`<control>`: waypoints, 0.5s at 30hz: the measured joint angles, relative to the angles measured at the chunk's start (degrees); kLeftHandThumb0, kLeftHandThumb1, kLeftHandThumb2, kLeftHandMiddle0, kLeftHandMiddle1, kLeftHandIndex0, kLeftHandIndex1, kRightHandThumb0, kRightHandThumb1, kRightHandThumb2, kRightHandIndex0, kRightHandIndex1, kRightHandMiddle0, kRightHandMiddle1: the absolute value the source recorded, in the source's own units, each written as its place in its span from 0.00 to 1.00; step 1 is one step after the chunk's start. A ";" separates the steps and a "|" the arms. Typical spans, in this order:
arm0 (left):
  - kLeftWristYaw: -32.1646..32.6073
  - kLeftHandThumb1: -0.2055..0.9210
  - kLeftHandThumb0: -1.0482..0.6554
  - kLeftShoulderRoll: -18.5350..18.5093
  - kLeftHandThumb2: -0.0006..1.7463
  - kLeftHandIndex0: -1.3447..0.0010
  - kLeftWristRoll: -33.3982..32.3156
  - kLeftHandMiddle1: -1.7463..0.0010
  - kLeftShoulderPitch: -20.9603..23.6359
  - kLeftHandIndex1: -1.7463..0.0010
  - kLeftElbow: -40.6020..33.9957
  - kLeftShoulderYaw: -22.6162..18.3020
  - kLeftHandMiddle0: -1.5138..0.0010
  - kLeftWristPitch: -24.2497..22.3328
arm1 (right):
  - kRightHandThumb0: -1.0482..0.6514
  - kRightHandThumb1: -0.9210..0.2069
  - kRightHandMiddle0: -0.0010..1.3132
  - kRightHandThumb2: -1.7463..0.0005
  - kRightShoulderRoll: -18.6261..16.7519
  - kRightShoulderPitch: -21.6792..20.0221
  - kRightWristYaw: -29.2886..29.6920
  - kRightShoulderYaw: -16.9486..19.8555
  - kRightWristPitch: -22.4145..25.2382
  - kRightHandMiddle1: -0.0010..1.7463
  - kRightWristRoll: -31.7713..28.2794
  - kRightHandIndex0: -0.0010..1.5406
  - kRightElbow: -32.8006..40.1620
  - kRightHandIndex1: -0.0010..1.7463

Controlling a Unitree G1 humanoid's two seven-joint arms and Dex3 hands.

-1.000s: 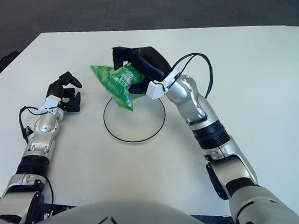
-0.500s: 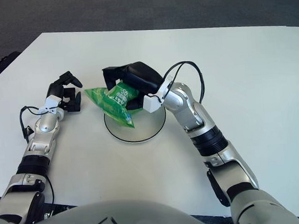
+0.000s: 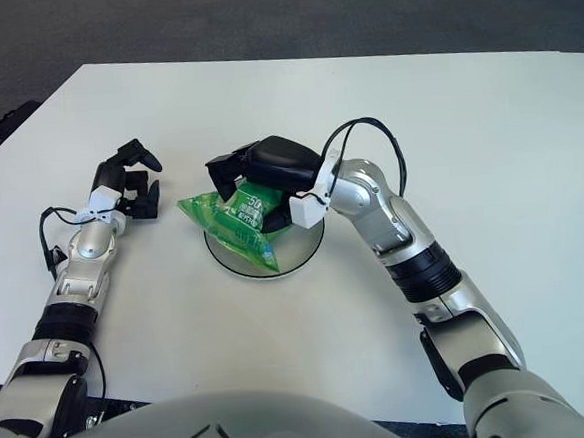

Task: Put the snack into the plate.

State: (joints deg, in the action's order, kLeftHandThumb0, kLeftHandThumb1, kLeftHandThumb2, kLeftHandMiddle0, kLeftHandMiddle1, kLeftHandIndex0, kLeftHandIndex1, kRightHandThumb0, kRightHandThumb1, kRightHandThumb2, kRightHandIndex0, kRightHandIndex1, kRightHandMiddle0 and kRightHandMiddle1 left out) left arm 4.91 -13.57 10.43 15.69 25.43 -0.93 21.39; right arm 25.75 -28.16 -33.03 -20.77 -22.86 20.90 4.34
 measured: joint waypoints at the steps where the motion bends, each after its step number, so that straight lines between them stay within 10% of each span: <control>1: 0.03 0.33 0.29 0.00 0.86 0.45 0.08 0.00 0.00 0.00 0.00 0.04 0.11 -0.08 | 0.34 0.59 0.02 0.40 0.51 -0.13 -0.66 -0.15 -1.10 0.40 -0.07 0.02 -0.76 0.18; 15: -0.74 0.34 0.30 -0.13 0.85 0.45 -0.95 0.00 0.00 0.00 0.15 -0.10 0.11 -0.62 | 0.13 0.41 0.00 0.62 5.82 -8.84 -8.74 -1.05 -10.70 0.01 -1.82 0.00 -10.63 0.00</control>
State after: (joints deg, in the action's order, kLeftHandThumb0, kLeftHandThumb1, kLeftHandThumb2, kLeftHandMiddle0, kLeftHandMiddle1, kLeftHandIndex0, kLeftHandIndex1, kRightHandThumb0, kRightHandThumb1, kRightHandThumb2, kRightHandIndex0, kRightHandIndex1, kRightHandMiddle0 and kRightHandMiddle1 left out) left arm 4.17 -13.70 9.48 15.69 25.58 -1.03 20.77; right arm 31.57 -37.00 -41.77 -21.82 -33.56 19.07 -6.30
